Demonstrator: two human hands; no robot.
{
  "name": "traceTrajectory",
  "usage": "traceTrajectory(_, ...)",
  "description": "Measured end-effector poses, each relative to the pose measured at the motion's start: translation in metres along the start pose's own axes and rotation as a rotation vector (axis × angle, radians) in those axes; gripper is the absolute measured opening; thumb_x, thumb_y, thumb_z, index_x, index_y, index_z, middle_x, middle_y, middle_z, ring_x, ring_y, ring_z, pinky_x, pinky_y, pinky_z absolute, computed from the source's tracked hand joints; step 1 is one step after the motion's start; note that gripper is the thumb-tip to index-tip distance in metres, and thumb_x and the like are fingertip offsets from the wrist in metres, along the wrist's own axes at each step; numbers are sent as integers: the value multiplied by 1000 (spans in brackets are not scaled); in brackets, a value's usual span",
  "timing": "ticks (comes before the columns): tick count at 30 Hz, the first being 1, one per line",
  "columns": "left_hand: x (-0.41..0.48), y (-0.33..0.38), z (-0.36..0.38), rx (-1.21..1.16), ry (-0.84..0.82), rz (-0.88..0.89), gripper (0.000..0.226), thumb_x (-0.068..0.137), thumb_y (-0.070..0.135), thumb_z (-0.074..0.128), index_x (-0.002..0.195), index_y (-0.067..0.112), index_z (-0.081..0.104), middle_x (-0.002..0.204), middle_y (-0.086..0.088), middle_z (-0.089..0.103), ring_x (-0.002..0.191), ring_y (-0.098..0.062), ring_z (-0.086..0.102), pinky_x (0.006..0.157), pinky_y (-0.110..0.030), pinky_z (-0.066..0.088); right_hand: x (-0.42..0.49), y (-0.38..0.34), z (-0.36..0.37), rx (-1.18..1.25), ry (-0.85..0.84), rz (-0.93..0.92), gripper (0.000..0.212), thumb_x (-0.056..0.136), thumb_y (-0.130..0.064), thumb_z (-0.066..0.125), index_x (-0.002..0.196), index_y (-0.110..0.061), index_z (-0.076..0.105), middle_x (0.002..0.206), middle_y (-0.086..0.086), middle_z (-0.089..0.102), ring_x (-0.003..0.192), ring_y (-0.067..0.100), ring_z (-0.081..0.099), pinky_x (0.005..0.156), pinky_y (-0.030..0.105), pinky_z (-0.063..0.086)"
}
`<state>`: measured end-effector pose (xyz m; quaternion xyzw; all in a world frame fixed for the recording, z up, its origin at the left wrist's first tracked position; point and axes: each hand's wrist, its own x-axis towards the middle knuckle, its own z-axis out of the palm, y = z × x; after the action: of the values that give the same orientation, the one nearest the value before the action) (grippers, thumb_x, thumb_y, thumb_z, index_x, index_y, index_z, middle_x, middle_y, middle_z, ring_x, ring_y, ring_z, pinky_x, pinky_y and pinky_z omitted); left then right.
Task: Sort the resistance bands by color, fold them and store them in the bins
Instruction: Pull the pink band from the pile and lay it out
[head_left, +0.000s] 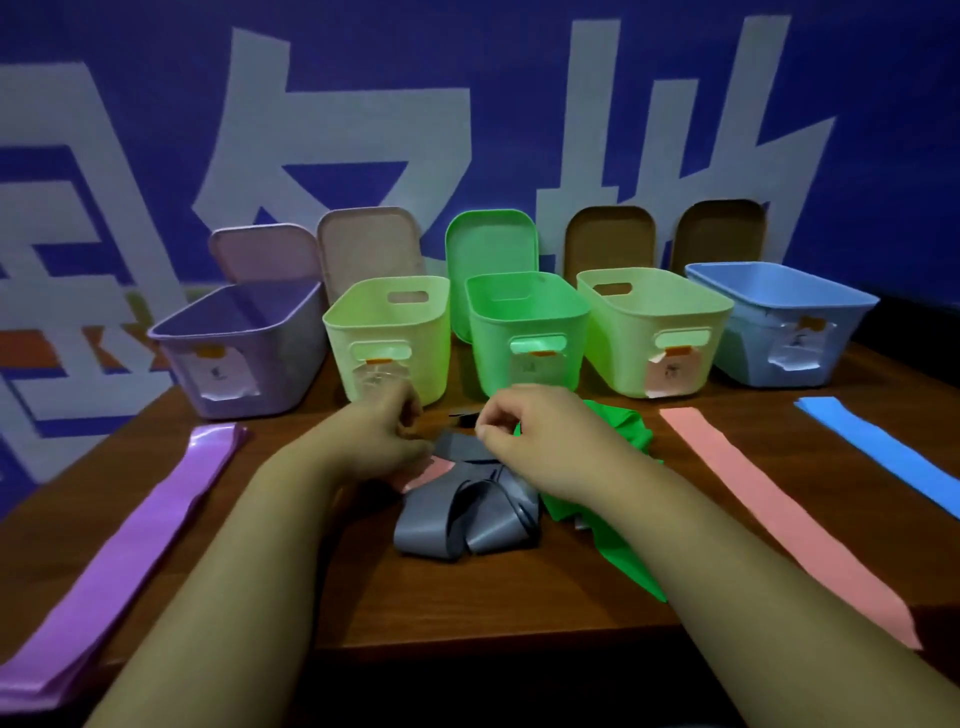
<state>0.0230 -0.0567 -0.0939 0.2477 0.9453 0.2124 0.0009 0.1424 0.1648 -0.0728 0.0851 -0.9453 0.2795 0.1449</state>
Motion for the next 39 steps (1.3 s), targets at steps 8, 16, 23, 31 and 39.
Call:
traceTrajectory(8, -9, -7, -9, 37, -183, -34, 28, 91, 53, 78, 91, 27, 71, 81, 8, 72, 78, -11, 67, 62, -27, 48, 37, 22, 41, -231, -204, -95, 37, 95, -52, 70, 131, -42, 70, 129, -12, 64, 119, 19, 53, 105, 42, 47)
traceTrajectory(16, -4, -10, -18, -81, 330, 61, 9, 97, 26, 72, 90, 23, 68, 96, 5, 60, 88, -15, 58, 72, -28, 40, 36, 32, 50, -5, -53, -42, 32, 94, -36, 75, 125, -34, 68, 120, -15, 62, 114, 6, 57, 101, 30, 49)
traceTrajectory(23, -4, 21, -34, -632, 772, -72, 15, 104, 31, 60, 94, 21, 64, 84, 7, 66, 74, -6, 58, 67, -30, 47, 33, 35, 50, 33, 38, 20, 33, 95, -35, 74, 126, -29, 65, 120, -11, 54, 117, 10, 56, 106, 31, 47)
traceTrajectory(31, 19, 57, -33, -434, 326, 19, 18, 101, 40, 67, 96, 24, 72, 79, 5, 70, 68, -12, 60, 61, -28, 47, 32, 23, 40, 363, 313, -50, 21, 103, -31, 65, 83, -27, 68, 85, -10, 66, 85, 6, 62, 71, 19, 44)
traceTrajectory(39, 28, 38, 1, -591, 269, -31, 22, 105, 41, 61, 93, 31, 77, 74, 14, 71, 74, -10, 63, 68, -29, 45, 37, 34, 45, 249, 233, 66, 17, 97, -39, 69, 82, -30, 73, 89, -11, 70, 84, 8, 64, 76, 34, 52)
